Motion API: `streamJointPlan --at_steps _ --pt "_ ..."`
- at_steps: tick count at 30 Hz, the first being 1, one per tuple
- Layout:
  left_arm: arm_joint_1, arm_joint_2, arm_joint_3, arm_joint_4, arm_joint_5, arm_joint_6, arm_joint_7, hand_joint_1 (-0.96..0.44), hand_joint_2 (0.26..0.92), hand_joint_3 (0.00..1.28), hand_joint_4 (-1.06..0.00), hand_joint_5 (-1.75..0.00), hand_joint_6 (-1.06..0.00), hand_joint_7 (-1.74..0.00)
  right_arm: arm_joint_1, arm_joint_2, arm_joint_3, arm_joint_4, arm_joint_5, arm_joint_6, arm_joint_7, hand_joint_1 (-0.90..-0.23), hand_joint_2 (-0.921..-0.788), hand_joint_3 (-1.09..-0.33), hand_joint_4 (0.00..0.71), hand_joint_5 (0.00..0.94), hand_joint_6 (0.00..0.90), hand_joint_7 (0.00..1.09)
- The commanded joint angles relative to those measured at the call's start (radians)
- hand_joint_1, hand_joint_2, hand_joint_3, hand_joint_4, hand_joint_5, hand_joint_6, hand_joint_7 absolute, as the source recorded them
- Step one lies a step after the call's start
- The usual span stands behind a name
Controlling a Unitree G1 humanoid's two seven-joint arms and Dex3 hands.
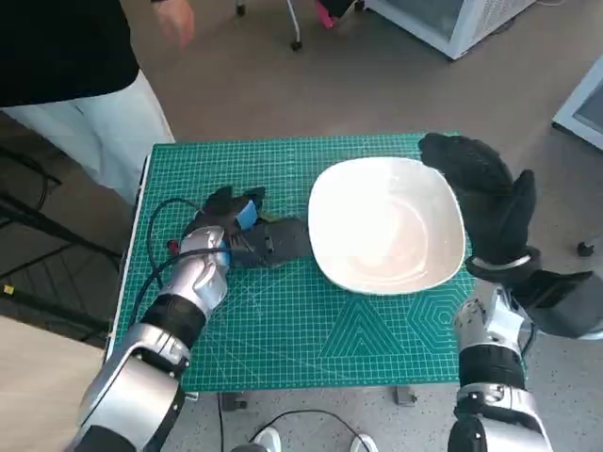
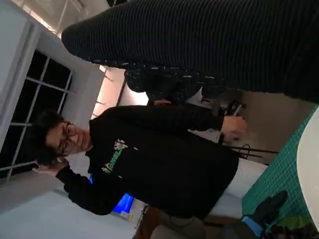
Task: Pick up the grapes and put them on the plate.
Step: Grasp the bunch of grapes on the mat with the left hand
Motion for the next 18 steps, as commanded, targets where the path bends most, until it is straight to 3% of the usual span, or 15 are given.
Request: streamJointPlan --at_steps 1,5,8,10,13,15,18 --pt "-0.015 -0.005 -0.005 0.036 -0.021 -0.010 -0.003 -0.37 0.743 0.00 -0.14 -0.02 -0.30 -0.04 0.009 -0.003 -0.001 0.020 -0.006 -0.001 0.007 -0.619 -0.921 -0.565 0.337 0.001 0.435 0.00" --pt "-0.018 -0.006 -0.008 0.054 -0.036 -0.018 -0.002 -0.30 0.745 0.00 -0.28 -0.05 -0.38 -0.05 0.007 -0.003 -0.001 0.022 -0.003 0.002 0.012 -0.625 -0.921 -0.568 0.336 0.001 0.432 0.00" --pt "-0.018 -0.006 -0.010 0.066 -0.041 -0.026 0.001 -0.22 0.753 0.00 -0.47 -0.17 -0.45 -0.04 0.005 -0.003 -0.001 0.024 -0.003 0.004 0.012 -0.627 -0.921 -0.568 0.336 0.000 0.432 0.00" --pt "-0.016 -0.005 -0.014 0.072 -0.040 -0.032 0.006 -0.13 0.772 0.01 -0.54 -0.46 -0.51 -0.03 0.005 -0.002 -0.001 0.023 -0.003 0.005 0.013 -0.627 -0.921 -0.568 0.336 0.000 0.432 0.00" --pt "-0.011 -0.003 -0.026 0.080 -0.032 -0.038 0.018 0.15 0.842 0.02 -0.65 -0.89 -0.65 -0.07 0.005 -0.002 -0.001 0.022 -0.001 0.007 0.014 -0.627 -0.921 -0.568 0.336 0.000 0.432 0.00" --pt "-0.010 -0.002 -0.037 0.087 -0.023 -0.038 0.026 0.18 0.871 0.02 -0.71 -1.00 -0.72 -0.33 0.005 -0.003 -0.001 0.022 -0.001 0.008 0.015 -0.628 -0.921 -0.568 0.336 0.001 0.432 0.00" --pt "-0.012 -0.003 -0.061 0.099 -0.005 -0.034 0.036 0.07 0.900 0.04 -0.71 -1.15 -0.70 -0.79 0.004 -0.004 -0.002 0.024 -0.002 0.007 0.013 -0.627 -0.921 -0.569 0.337 0.001 0.432 0.00"
